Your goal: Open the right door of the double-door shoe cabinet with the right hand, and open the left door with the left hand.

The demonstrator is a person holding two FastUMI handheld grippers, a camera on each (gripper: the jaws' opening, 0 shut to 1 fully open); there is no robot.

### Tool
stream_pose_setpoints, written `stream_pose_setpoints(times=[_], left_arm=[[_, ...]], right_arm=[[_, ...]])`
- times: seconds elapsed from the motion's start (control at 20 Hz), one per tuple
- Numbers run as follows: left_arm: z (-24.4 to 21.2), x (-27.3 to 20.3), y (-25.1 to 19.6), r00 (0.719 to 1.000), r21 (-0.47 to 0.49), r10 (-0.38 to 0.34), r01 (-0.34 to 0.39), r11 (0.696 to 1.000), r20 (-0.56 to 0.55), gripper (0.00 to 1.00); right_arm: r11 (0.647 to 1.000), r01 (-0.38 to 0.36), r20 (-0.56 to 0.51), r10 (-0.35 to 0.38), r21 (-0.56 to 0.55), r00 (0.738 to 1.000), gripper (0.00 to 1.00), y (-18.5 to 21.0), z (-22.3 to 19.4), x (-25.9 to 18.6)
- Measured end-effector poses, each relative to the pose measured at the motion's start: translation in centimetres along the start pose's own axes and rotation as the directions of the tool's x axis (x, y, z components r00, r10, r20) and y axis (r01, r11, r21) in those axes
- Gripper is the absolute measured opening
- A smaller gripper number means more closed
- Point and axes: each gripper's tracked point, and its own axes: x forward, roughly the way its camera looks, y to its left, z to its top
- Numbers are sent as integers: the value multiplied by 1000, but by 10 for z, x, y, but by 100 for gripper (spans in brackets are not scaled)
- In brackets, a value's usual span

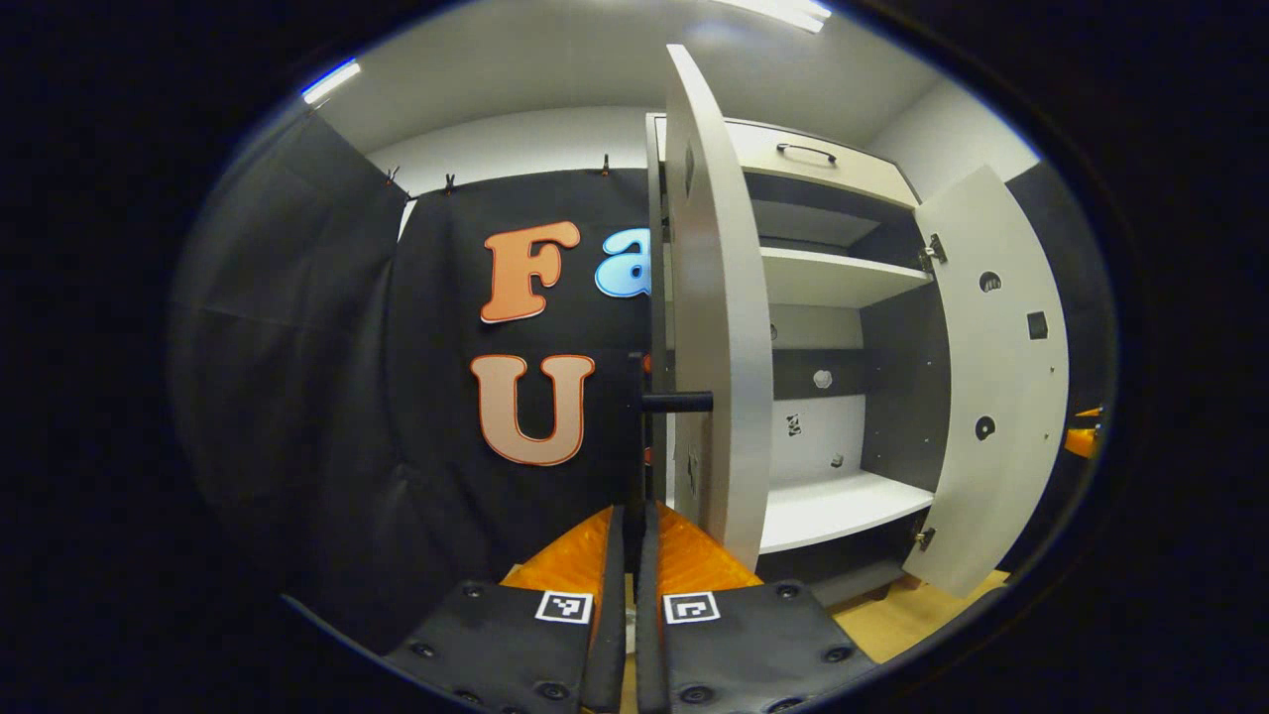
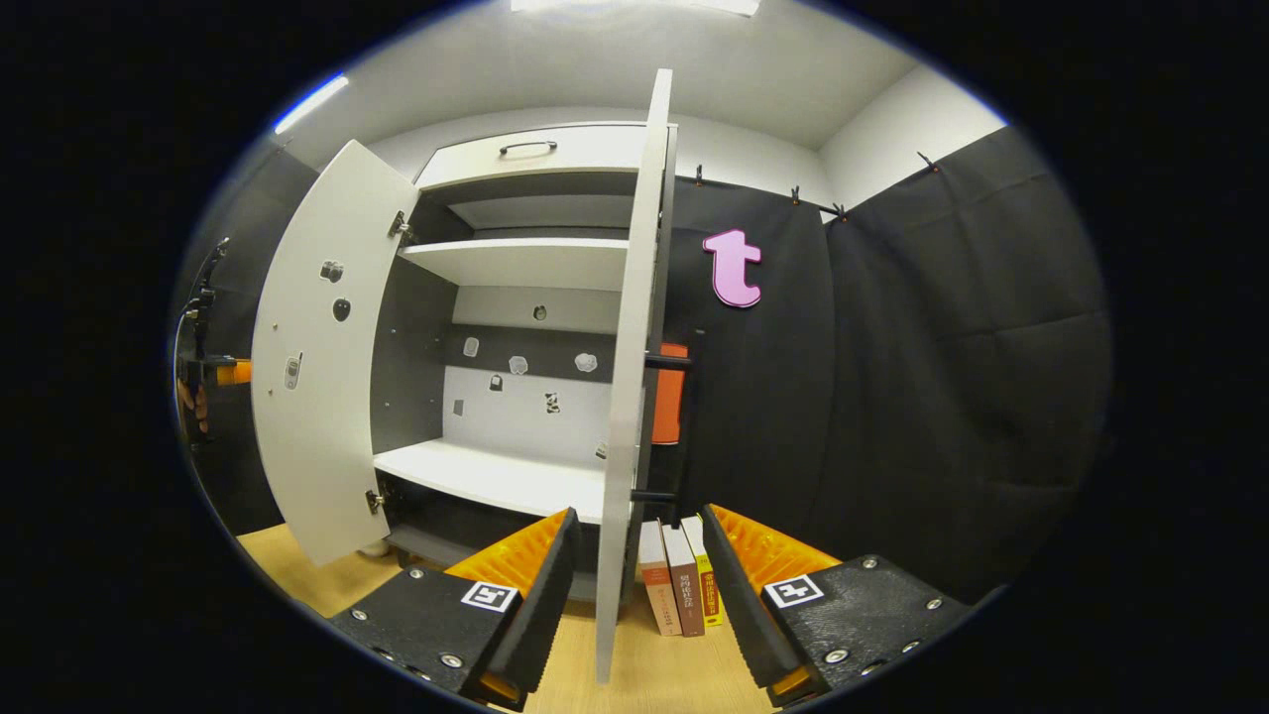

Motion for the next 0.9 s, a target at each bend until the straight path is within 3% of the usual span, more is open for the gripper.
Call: stream_pose_setpoints(times=[0.05, 0.25, 0.35, 0.4, 0.45, 0.6, 0.65, 0.75, 0.85, 0.9], left_arm=[[-3, -5, 5, 1000, 22, 4, -4, 1000, -7, 17], [4, -23, 0, 999, 118, 30, -33, 992, 21, 17], [17, -42, 15, 991, 148, 111, -120, 982, 70, 17], [30, -53, 17, 985, 148, 123, -140, 979, 117, 9], [39, -61, 16, 980, 131, 134, -154, 979, 148, 17], [41, -78, 15, 975, 87, 160, -174, 981, 152, 26], [40, -78, 11, 977, 70, 156, -167, 983, 147, 39], [38, -84, -8, 982, 40, 113, -120, 992, 151, 48], [42, -85, -30, 980, 25, 76, -82, 996, 182, 66], [44, -84, -44, 979, 18, 60, -65, 998, 197, 74]], right_arm=[[1000, -2, 8, 2, -1, 1000, 76, 3, 4, 0], [999, 0, 46, 2, -32, 999, 76, 11, 27, -3], [1000, -19, 69, 21, -25, 997, 76, 18, 39, -9], [999, -39, 79, 40, -23, 996, 77, 24, 43, -12], [998, -59, 85, 61, -26, 995, 77, 29, 46, -12], [997, -72, 107, 75, -24, 991, 77, 34, 56, -17], [997, -78, 119, 80, -15, 990, 78, 37, 62, -19], [995, -100, 131, 100, -6, 986, 79, 44, 64, -25], [995, -93, 141, 96, -23, 985, 79, 43, 64, -27], [997, -76, 143, 80, -29, 986, 86, 40, 64, -28]])
